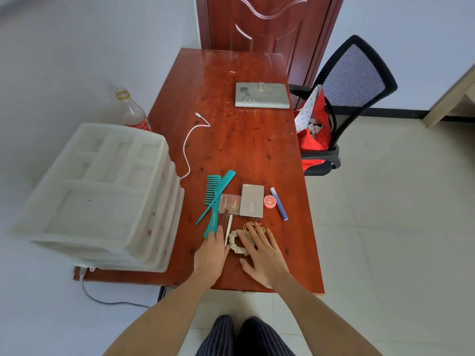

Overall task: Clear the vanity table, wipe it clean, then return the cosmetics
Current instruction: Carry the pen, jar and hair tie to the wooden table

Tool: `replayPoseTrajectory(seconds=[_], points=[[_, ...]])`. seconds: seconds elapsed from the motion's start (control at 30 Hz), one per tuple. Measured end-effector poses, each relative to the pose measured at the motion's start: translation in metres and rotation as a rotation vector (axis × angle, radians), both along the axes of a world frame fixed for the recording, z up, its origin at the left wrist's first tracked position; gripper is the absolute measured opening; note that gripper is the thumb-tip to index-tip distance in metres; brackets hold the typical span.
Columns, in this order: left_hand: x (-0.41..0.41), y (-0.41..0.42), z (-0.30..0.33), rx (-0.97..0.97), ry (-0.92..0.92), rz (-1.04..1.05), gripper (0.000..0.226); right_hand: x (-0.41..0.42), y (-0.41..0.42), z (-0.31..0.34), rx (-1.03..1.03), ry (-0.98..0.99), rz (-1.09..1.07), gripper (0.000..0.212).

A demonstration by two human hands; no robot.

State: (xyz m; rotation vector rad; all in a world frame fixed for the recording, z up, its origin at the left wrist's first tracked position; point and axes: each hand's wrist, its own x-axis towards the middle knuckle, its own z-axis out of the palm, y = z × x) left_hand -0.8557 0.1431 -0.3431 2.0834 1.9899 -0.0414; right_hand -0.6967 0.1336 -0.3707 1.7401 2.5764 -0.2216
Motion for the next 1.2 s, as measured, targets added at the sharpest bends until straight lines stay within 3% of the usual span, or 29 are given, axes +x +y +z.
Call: replayPoseTrajectory(seconds=[0.13, 0.53, 0.83, 1.1, 1.2], points=[[0.001, 0.0, 0.003, 0.043, 0.015, -0.028, 0.056, 0.009, -0.003, 0.008, 0.005, 0.015, -0.047, 0.052], [-0.002, -0.02, 0.0, 0.031, 0.052, -0.177, 0.057, 0.003, 0.0, 0.012, -0.05, -0.031, -0.128, 0.055], [-0.007, -0.002, 0.017, 0.172, 0.095, -0.262, 0.055, 0.004, 0.008, 0.026, 0.034, -0.029, -0.248, 0.056], [0.004, 0.012, 0.072, 0.282, 0.212, -0.172, 0.064, 0.029, 0.044, 0.071, 0.181, -0.03, -0.219, 0.056], [0.014, 0.016, 0.101, 0.373, 0.218, -0.082, 0.069, 0.033, 0.06, 0.104, 0.248, 0.03, -0.174, 0.065]])
